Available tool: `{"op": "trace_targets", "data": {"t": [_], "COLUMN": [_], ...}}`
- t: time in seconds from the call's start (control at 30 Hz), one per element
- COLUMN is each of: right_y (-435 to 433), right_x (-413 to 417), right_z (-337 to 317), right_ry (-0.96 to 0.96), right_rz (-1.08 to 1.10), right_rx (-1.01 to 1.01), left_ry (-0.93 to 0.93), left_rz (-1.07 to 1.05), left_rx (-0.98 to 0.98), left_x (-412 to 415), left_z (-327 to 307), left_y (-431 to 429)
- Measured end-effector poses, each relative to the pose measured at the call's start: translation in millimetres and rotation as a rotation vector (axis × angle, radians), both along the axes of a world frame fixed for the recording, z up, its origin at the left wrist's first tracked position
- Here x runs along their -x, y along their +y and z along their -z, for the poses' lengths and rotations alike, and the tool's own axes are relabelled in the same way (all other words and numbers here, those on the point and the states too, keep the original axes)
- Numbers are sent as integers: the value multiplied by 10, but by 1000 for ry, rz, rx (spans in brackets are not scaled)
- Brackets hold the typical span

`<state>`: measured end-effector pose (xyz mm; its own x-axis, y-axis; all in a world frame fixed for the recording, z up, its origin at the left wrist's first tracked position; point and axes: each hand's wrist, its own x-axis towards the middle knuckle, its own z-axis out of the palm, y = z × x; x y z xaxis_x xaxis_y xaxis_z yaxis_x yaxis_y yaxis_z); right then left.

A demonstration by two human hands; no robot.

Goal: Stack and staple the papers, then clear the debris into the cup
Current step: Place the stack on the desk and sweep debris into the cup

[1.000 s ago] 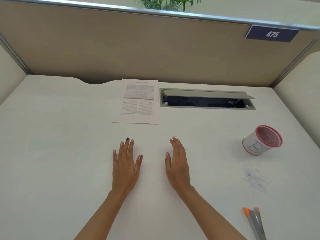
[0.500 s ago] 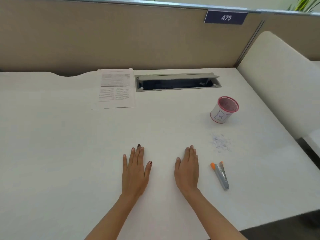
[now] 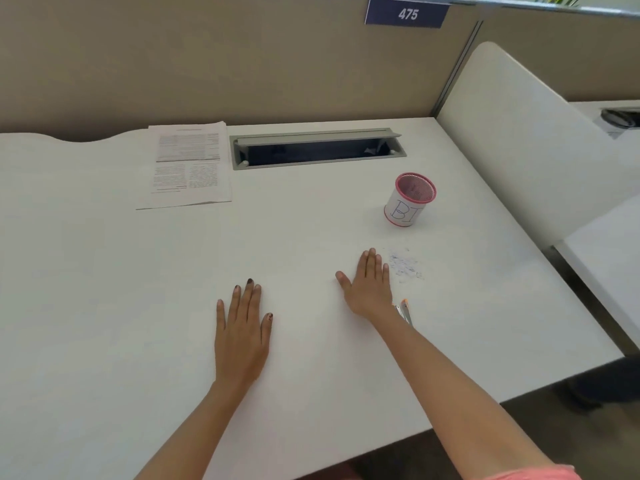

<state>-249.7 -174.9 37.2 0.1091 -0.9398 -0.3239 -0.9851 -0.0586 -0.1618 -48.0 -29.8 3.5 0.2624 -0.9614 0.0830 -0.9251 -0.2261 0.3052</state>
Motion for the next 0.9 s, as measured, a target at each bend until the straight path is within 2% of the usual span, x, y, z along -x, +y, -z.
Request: {"op": "trace_targets", "data": {"t": [0.2, 0.33, 0.5, 0.67, 0.9], "right_y": [-221, -211, -159, -90, -288], "right_x": [314, 522, 990, 1290, 949], "right_z": [-20, -79, -74, 8, -12], "right_ry": [2, -182, -255, -272, -344], "right_rz": [56, 136, 411, 673, 483], "right_rx": [-13, 161, 271, 149, 2], "left_ry": [-24, -24, -6, -10, -5], "left_rz": [-7, -3, -5, -7, -6], "left_rx": [-7, -4, -4, -3, -2], "left_x": [9, 20, 19, 27, 30], "left_z": [3, -4, 0, 3, 0], "left_y": [-6, -9, -5, -9, -4]}}
